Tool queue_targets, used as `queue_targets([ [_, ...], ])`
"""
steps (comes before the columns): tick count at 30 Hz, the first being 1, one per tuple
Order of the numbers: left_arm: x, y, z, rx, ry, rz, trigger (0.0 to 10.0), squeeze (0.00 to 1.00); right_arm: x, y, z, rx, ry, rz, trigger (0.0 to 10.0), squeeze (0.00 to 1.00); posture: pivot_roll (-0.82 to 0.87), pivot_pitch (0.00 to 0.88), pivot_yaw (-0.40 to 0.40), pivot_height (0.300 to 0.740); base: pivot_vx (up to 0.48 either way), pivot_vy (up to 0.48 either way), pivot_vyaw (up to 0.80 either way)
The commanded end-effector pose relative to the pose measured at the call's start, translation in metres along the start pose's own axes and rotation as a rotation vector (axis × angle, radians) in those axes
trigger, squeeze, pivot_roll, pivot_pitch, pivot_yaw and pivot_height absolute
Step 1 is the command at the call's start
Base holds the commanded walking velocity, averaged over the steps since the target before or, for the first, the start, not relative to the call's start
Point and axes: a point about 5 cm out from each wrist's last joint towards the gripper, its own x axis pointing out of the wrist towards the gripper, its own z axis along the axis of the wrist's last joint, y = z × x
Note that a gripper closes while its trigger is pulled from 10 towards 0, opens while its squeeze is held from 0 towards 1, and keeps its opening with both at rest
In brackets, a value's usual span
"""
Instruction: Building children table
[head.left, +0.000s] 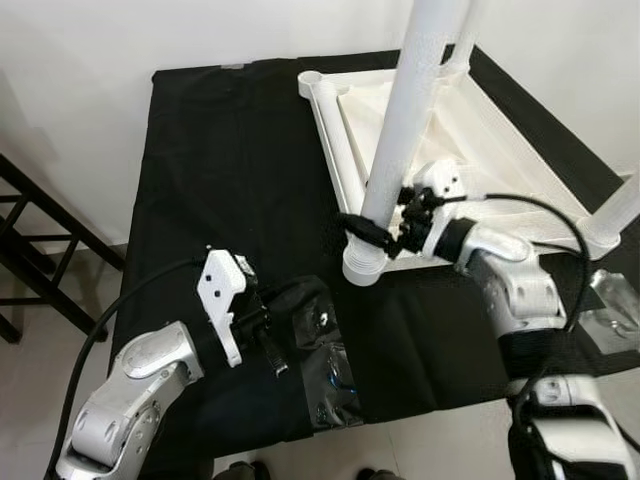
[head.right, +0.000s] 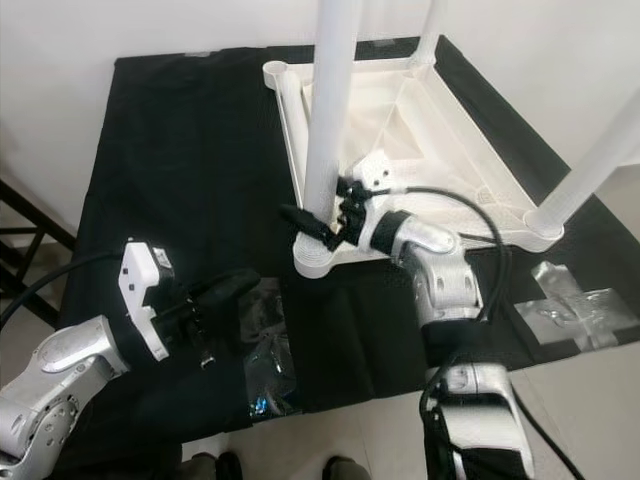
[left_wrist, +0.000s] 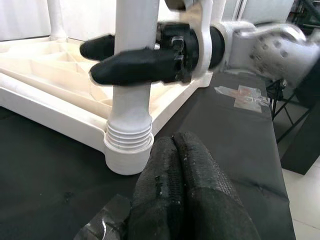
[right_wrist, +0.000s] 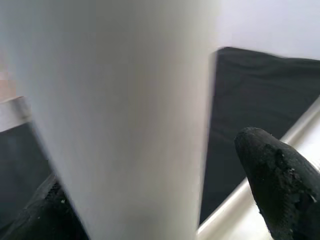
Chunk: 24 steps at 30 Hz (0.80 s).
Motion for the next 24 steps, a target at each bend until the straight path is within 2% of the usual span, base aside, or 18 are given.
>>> queue_targets([
  [1, -0.003, -0.001, -0.001, 0.002, 0.004, 0.003, 10.0, 0.0, -0.001, 0.001, -0.003, 0.009, -0.013, 0.038, 10.0, 0.0, 0.06, 0.167, -0.021, 0.74, 0.0, 0.0, 0.0],
  [3, -0.005, -0.001, 0.001, 0.008, 0.003, 0.01, 10.0, 0.0, 0.001, -0.003, 0.005, 0.022, -0.019, 0.145, 10.0, 0.0, 0.08, 0.167, -0.025, 0.74, 0.0, 0.0, 0.0],
  [5, -0.006, -0.001, 0.001, 0.009, 0.002, 0.012, 10.0, 0.0, 0.002, -0.003, 0.008, 0.027, -0.022, 0.174, 10.0, 0.0, 0.08, 0.167, -0.025, 0.74, 0.0, 0.0, 0.0],
  [6, -0.007, -0.001, 0.002, 0.01, 0.002, 0.014, 10.0, 0.0, 0.004, -0.004, 0.01, 0.029, -0.024, 0.197, 4.9, 0.0, 0.08, 0.168, -0.028, 0.74, 0.0, 0.0, 0.0],
  [7, -0.007, -0.001, 0.002, 0.01, 0.002, 0.014, 10.0, 0.0, 0.004, -0.004, 0.01, 0.029, -0.024, 0.197, 4.9, 0.0, 0.08, 0.168, -0.028, 0.74, 0.0, 0.0, 0.0],
  [8, -0.008, -0.001, 0.002, 0.011, 0.004, 0.015, 10.0, 0.0, 0.006, -0.005, 0.012, 0.032, -0.022, 0.214, 0.0, 0.0, 0.08, 0.169, -0.03, 0.74, 0.0, 0.0, 0.0],
  [11, -0.01, -0.001, 0.002, 0.014, 0.009, 0.017, 10.0, 0.0, 0.007, -0.007, 0.014, 0.014, -0.013, 0.239, 0.0, 0.0, 0.09, 0.17, -0.032, 0.74, 0.0, 0.0, 0.0],
  [16, -0.011, 0.001, 0.001, 0.01, 0.007, 0.039, 10.0, 0.0, -0.001, -0.01, 0.009, 0.04, 0.015, 0.27, 0.0, 0.0, 0.08, 0.171, -0.034, 0.74, 0.0, 0.0, 0.0],
  [22, -0.011, 0.001, 0.0, -0.013, -0.007, 0.053, 10.0, 0.0, -0.008, -0.011, -0.004, 0.055, 0.032, 0.24, 0.0, 0.0, 0.07, 0.174, -0.032, 0.74, 0.0, 0.0, 0.0],
  [23, -0.01, 0.002, 0.001, -0.048, -0.034, 0.063, 10.0, 0.0, -0.012, -0.011, -0.023, 0.063, 0.068, 0.108, 0.0, 0.0, 0.07, 0.179, -0.035, 0.74, 0.0, 0.0, 0.0],
  [24, -0.01, 0.002, 0.001, -0.065, -0.047, 0.069, 10.0, 0.0, -0.013, -0.01, -0.034, 0.077, 0.091, 0.026, 0.0, 0.0, 0.07, 0.179, -0.035, 0.74, 0.0, 0.0, 0.0],
])
